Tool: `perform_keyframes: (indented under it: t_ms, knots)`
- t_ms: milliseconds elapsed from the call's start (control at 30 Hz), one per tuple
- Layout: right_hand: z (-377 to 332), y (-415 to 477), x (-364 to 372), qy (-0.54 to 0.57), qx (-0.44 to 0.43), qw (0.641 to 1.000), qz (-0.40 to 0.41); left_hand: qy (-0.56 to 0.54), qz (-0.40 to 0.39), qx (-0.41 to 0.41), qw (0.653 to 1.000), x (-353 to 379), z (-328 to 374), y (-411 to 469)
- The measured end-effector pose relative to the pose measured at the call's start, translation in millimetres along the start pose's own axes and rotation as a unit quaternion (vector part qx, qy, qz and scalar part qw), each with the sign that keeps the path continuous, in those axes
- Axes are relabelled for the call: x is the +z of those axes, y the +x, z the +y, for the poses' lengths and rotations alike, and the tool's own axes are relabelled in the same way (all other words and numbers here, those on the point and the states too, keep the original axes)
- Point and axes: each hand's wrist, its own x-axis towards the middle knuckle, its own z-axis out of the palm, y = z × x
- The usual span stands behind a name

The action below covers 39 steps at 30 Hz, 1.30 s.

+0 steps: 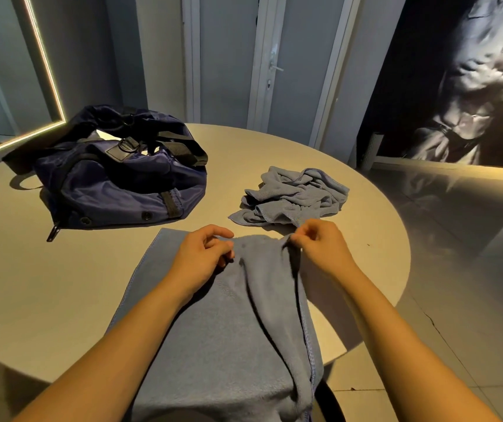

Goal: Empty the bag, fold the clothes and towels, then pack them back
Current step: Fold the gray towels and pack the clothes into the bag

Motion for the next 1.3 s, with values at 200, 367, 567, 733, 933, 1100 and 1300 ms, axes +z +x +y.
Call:
perform_keyframes:
  t_ms: [200, 367, 567, 733, 933, 1100, 1300]
  knots:
    - [32, 7, 5, -0.080, 0.128, 0.988, 0.039, 0.149, 0.010, 0.075, 0.986, 3, -11, -1]
    - [20, 3, 9, -0.050, 0.134, 0.989, -0.036, 0.458, -0.053, 0.131, 0.878, 11, -15, -2]
    - [5, 11, 5, 0.034, 0.182, 0.981, -0.063, 0.536, -0.139, 0.071, 0.829, 18, -15, 0]
    - [6, 18, -7, 0.155, 0.249, 0.956, -0.005, 0.556, -0.162, 0.044, 0.814, 20, -13, 3]
    - [2, 5, -15, 0.125, 0.292, 0.938, -0.136, 0.570, -0.159, 0.012, 0.806, 21, -5, 8]
    - [6, 1, -22, 0.081, 0.273, 0.938, -0.196, 0.579, -0.153, 0.002, 0.801, 19, -5, 7]
    - [-9, -8, -6, 0.044, 0.188, 0.961, -0.195, 0.585, -0.117, -0.037, 0.802, 3, -10, 10]
